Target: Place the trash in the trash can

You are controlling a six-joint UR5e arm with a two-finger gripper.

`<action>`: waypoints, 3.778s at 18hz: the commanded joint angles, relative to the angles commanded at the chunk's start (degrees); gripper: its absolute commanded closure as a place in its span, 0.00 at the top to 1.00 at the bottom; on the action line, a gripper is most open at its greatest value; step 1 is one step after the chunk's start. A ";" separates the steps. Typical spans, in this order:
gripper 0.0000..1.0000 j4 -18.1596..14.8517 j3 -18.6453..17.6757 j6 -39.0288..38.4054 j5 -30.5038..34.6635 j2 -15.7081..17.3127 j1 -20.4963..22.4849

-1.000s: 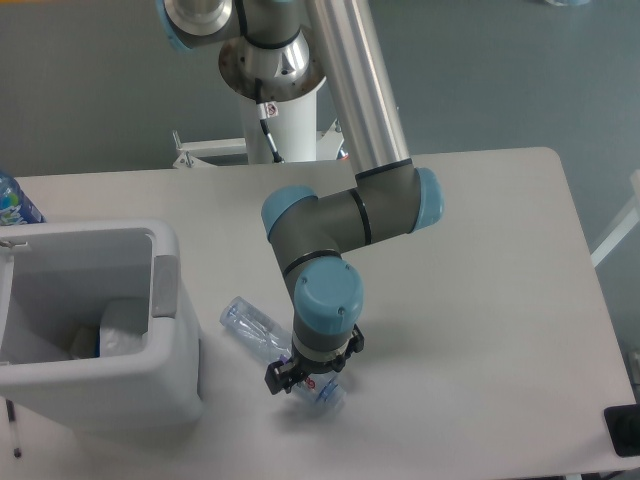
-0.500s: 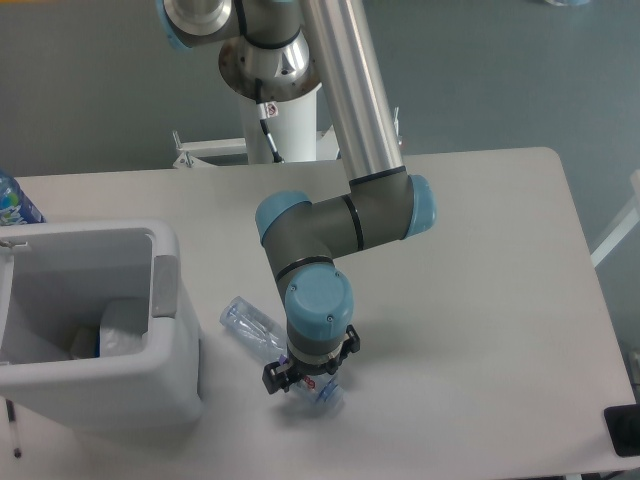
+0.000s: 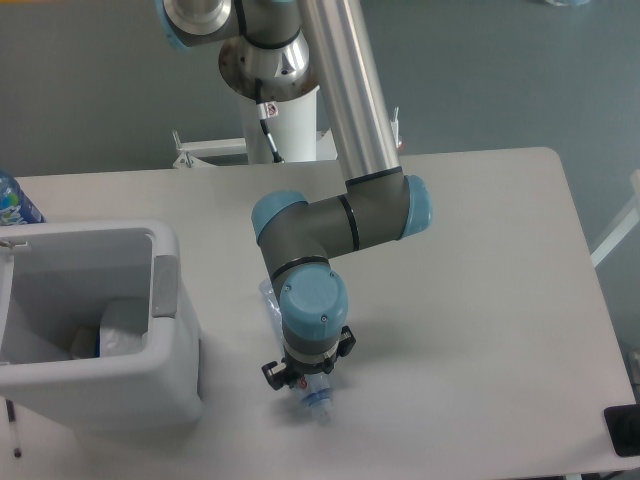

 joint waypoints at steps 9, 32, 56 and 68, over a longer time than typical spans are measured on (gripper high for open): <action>0.63 0.00 0.09 0.35 0.00 0.17 0.00; 0.59 7.02 3.08 2.73 -2.19 4.21 2.02; 0.49 16.96 15.82 2.11 -25.83 18.10 8.88; 0.49 17.67 14.68 2.02 -29.36 20.74 2.04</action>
